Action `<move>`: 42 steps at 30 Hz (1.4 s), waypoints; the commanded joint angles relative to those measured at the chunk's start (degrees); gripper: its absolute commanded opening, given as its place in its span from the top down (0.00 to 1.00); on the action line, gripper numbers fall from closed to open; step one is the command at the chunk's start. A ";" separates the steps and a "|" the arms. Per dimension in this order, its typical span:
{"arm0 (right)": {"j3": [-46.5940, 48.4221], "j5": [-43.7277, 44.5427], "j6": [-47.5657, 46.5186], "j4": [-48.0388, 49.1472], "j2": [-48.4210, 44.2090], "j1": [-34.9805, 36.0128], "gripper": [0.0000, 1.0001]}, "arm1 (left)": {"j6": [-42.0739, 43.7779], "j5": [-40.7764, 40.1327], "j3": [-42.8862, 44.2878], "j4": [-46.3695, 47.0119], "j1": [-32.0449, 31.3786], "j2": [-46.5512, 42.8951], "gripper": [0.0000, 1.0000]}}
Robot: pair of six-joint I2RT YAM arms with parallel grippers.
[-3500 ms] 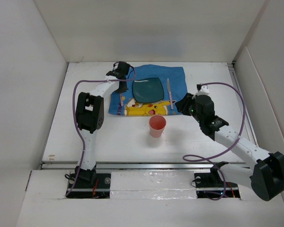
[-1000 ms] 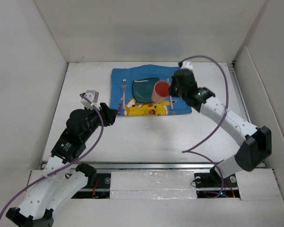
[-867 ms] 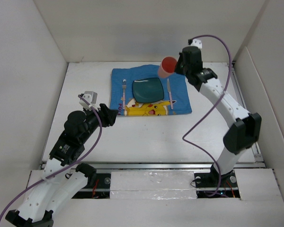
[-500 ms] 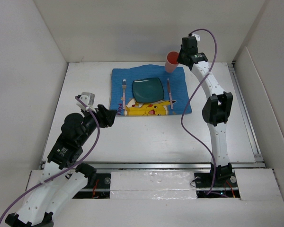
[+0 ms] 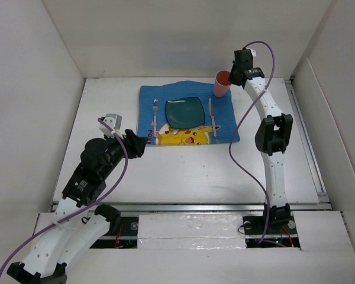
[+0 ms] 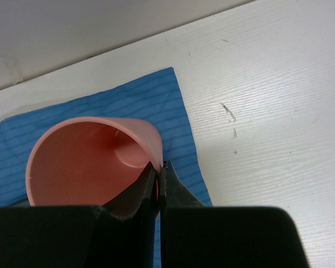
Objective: Set the dinner table for one person
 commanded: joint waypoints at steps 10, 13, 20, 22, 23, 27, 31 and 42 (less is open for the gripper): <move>3.12 4.70 -2.66 3.64 4.06 0.35 1.00 | 0.70 -0.79 0.07 2.81 0.00 2.04 0.50; 4.00 4.27 -2.75 3.37 4.94 0.35 1.00 | 0.62 -0.80 0.07 2.73 0.00 2.92 0.50; 1.99 1.46 -1.79 5.48 3.02 -0.18 0.59 | 0.44 -3.60 0.51 2.64 0.00 4.33 0.48; 1.19 0.40 -1.35 6.62 1.78 -0.70 0.52 | 0.44 -4.13 0.51 2.46 0.00 4.50 0.46; 0.49 -1.17 -1.17 6.88 0.47 -0.71 0.51 | 0.44 -4.31 0.51 2.37 0.00 4.50 0.46; -2.41 -5.22 0.58 9.25 -4.26 -1.75 0.47 | -0.43 -7.12 0.77 1.94 0.00 4.41 0.42; -10.39 -11.02 2.69 14.52 -12.53 -2.81 0.42 | -0.70 -8.62 0.86 1.94 0.00 4.50 0.39; -44.24 -19.37 4.10 27.06 -52.01 -1.69 0.00 | -1.23 -8.61 1.47 1.67 1.93 3.80 0.36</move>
